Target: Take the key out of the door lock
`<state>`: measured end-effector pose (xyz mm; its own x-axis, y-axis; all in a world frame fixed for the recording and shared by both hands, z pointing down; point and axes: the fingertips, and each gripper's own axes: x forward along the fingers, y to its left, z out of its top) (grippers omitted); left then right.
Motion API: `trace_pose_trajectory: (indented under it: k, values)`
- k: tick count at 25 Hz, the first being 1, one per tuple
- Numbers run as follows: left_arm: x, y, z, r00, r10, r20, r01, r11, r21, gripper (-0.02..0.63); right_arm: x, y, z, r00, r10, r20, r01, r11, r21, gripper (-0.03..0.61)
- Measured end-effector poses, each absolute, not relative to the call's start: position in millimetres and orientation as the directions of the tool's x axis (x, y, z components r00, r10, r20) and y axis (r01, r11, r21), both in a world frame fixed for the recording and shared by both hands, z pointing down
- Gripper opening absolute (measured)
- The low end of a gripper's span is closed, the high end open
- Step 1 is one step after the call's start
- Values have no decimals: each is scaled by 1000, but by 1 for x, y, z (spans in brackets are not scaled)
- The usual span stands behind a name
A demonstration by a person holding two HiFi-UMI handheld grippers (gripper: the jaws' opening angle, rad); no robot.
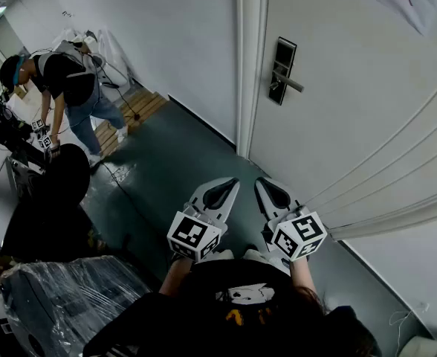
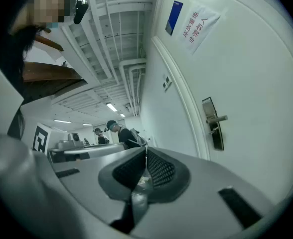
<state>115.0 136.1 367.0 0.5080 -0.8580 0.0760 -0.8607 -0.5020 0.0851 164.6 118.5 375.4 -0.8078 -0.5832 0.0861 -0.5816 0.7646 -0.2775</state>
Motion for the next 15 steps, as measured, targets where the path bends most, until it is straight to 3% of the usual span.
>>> trace_pose_trajectory:
  k: [15]
  values:
    - [69, 169, 377, 539, -838, 82, -842, -534, 79, 9, 121, 158, 382, -780, -622, 67, -615, 744, -261, 12]
